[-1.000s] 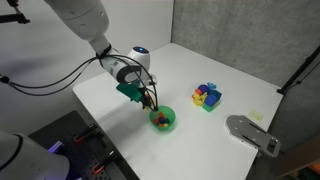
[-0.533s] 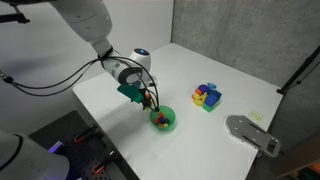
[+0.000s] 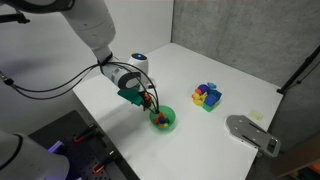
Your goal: Pick up the yellow rear block and place it inside the green bowl
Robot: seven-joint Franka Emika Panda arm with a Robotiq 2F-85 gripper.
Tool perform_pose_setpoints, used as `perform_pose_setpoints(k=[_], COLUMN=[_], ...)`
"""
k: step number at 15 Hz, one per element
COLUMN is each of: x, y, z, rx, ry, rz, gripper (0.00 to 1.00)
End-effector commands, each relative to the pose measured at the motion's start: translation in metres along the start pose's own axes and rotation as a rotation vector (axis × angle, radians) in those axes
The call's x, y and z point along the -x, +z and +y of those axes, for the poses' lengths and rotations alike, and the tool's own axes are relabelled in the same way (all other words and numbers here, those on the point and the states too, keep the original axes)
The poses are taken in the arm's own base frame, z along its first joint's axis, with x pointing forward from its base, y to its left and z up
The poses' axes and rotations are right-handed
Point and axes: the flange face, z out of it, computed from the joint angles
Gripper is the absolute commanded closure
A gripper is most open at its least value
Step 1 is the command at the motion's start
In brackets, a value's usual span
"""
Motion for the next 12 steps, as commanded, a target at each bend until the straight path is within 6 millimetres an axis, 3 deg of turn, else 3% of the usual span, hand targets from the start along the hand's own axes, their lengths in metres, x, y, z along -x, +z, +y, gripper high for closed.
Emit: perform_pose_setpoints(k=[1, 12], x=[-0.010, -0.038], y=[0.015, 0.061], z=[-0.007, -0.003], rx=[0.015, 0.068], ry=[-0.047, -0.078], rz=[0.035, 0.046], gripper=[0.00, 0.00])
